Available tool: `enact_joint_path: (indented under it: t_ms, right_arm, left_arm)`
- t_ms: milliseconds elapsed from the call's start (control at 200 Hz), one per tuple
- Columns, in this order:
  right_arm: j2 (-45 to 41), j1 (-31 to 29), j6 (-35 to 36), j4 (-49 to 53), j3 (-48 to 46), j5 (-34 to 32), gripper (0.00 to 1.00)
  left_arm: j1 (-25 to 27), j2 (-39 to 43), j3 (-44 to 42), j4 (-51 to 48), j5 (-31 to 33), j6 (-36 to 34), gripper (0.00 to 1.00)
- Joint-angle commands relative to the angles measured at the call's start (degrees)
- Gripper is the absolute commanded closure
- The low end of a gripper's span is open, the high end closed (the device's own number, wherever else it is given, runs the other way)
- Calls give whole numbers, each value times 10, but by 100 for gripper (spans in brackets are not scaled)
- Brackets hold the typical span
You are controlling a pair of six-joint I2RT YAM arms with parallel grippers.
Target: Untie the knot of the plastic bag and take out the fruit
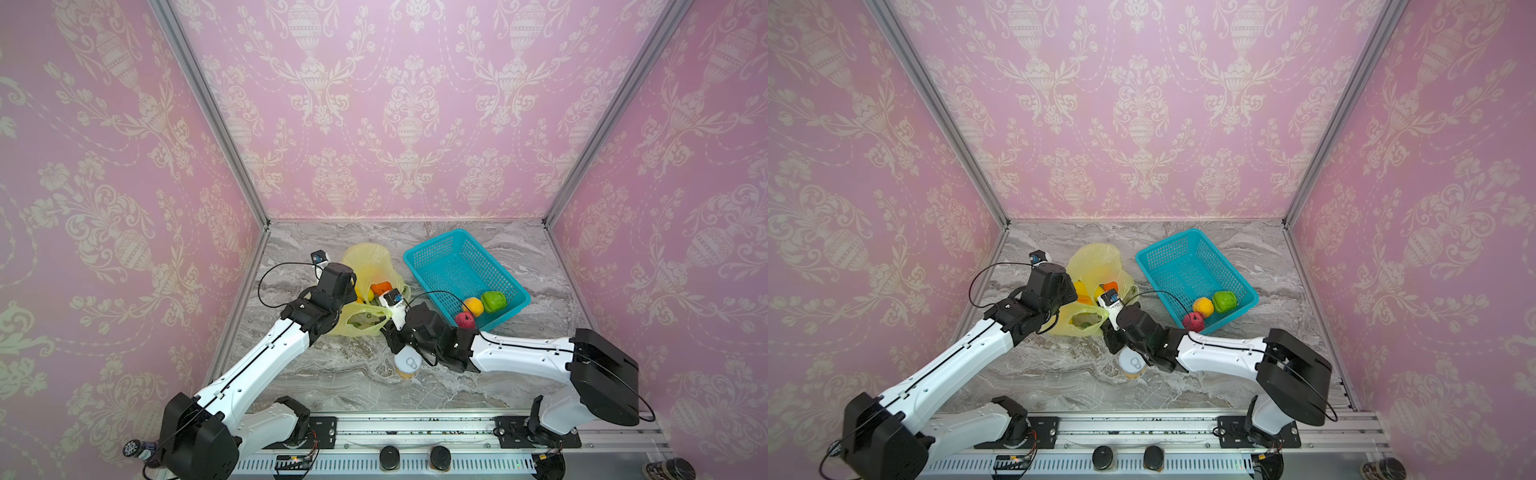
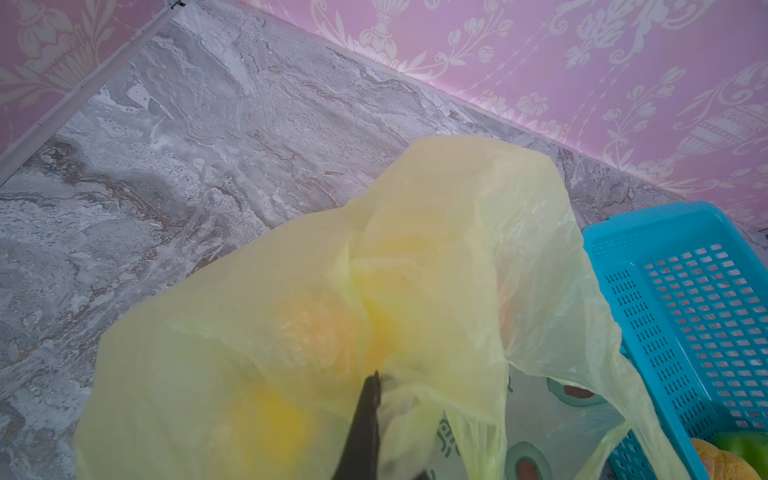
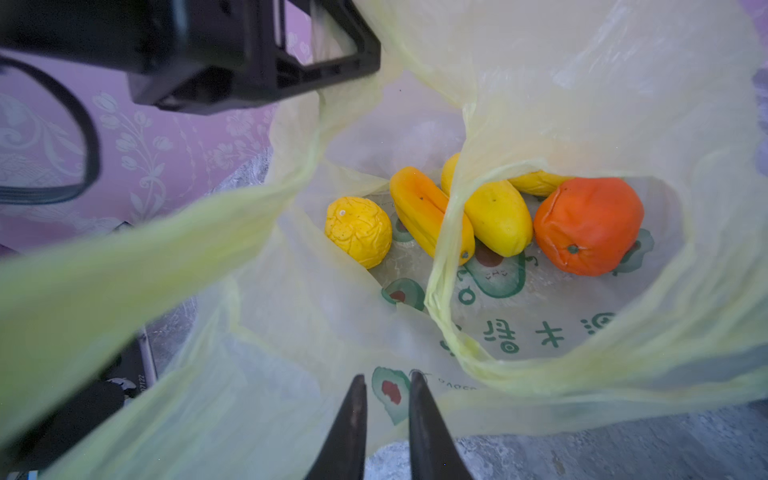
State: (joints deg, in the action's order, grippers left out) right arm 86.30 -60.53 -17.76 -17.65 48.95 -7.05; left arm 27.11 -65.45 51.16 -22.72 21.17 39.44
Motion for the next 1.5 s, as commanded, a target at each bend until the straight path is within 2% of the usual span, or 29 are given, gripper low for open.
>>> enact_joint_path:
  t_ms: [0,165,250,440,590,660,711,806,846,896,991,1066,1191,1351,1426,1496]
  right_arm:
    - [-58,1,19,-1,-25,-25,80]
    - [-106,2,30,20,-43,-67,75]
    - [-73,2,24,33,-28,-86,76]
    - [15,1,5,-6,-6,-45,71]
    - [71,2,0,-14,12,-30,56]
    - [94,6,-2,-19,20,-36,47]
    - [117,16,-4,-21,36,-33,41]
    - [170,36,-9,-11,85,-36,39]
    - [193,45,-13,-8,107,-45,36]
    - [225,58,-18,8,144,-52,33]
    - [285,73,-17,56,232,-80,32]
    - [325,83,-20,99,294,-118,27]
    - [385,105,-37,184,391,-160,22]
    - [433,119,-24,235,464,-200,13]
    - [449,127,-19,253,489,-197,13]
    - [449,129,-16,253,490,-194,23]
  left_arm:
    - [-7,12,-7,8,-5,-25,100]
    - [-11,23,-7,4,-26,-28,100]
    - [-11,30,-7,8,-48,-30,100]
    - [-11,34,3,1,-72,-32,100]
    - [-12,14,12,20,-60,-46,100]
    - [-12,-10,2,82,-32,-67,100]
    - [-12,-31,-21,172,4,-85,100]
    - [-12,-99,-70,394,95,-129,100]
    - [-12,-139,-67,446,131,-143,100]
    - [-12,-190,-39,476,146,-174,100]
    - [-11,-271,38,452,135,-209,100]
    - [-11,-300,59,455,120,-210,100]
    - [-11,-291,58,446,96,-204,100]
    - [-11,-255,67,393,70,-204,100]
    - [-11,-245,70,377,52,-203,100]
    - [-11,-235,71,361,38,-198,100]
